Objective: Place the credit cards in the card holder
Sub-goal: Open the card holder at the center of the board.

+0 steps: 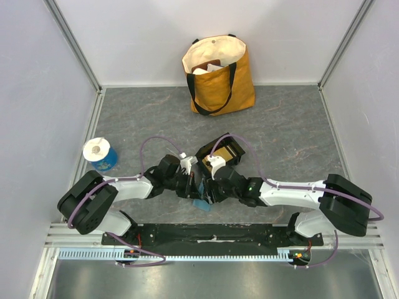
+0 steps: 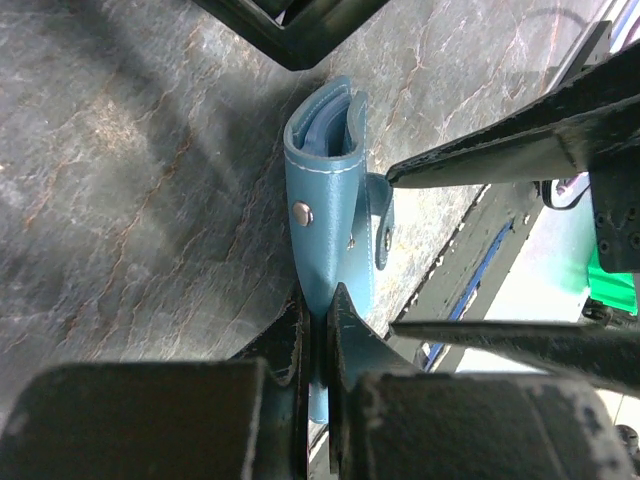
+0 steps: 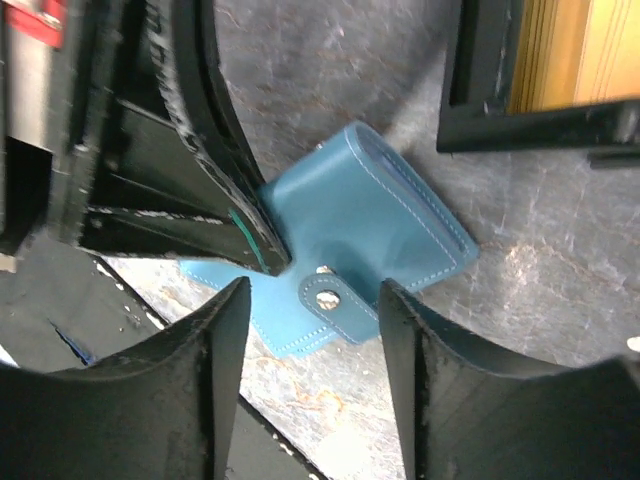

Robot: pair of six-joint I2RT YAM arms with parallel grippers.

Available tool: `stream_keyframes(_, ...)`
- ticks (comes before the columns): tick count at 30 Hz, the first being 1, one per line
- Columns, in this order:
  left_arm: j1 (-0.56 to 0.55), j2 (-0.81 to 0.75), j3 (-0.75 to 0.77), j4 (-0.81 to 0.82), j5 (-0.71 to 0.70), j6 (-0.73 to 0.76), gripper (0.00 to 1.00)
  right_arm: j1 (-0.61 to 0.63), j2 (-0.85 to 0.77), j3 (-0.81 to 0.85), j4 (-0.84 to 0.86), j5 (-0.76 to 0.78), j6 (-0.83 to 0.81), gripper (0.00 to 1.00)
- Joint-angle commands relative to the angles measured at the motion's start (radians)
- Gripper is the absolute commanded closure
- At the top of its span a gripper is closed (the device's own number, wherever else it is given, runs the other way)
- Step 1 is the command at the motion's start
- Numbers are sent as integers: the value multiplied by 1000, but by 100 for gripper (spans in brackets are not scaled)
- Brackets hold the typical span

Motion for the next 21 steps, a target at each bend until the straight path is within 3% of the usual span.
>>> stream_keyframes(1, 1, -40, -16, 23, 24, -7, 98, 39, 4, 90, -11, 146, -22, 34)
stream_keyframes(7, 1, -46, -21, 23, 15, -20, 98, 117, 110, 200, -167, 309, -52, 30)
stream_keyframes(12, 1, -57, -28, 26, 3, -36, 98, 160, 159, 217, -244, 378, -13, 41)
stream_keyframes(21, -1, -64, -39, 30, -8, -42, 98, 164, 82, 124, -276, 428, 53, 58)
